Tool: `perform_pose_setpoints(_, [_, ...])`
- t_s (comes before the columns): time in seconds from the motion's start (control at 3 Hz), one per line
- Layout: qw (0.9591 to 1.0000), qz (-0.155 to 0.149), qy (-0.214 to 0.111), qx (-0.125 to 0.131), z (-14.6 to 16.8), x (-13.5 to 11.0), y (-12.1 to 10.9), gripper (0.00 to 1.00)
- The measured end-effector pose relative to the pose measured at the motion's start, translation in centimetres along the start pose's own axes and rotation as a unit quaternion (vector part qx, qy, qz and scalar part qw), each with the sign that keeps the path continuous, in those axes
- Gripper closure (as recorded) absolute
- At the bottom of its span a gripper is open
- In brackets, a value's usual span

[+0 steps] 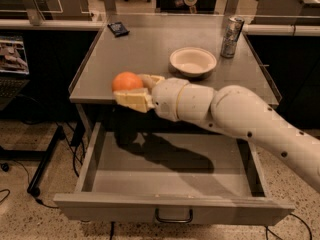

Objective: Pick orange from top drawer and place on counter

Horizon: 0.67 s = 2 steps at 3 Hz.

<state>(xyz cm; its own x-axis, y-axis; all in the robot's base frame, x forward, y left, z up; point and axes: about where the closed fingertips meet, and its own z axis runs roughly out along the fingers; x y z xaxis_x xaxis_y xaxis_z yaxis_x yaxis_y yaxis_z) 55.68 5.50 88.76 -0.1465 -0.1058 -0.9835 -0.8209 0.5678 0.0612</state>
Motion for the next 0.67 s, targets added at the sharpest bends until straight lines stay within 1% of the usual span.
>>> perform_pose_setpoints(0.33, [0.9994, -0.031, -0.013, 0.008, 2.7, -2.7, -2.5, 1.0])
perform_pose_setpoints(0.67, [0.9982, -0.058, -0.007, 0.014, 5.6, -4.7, -4.5, 1.0])
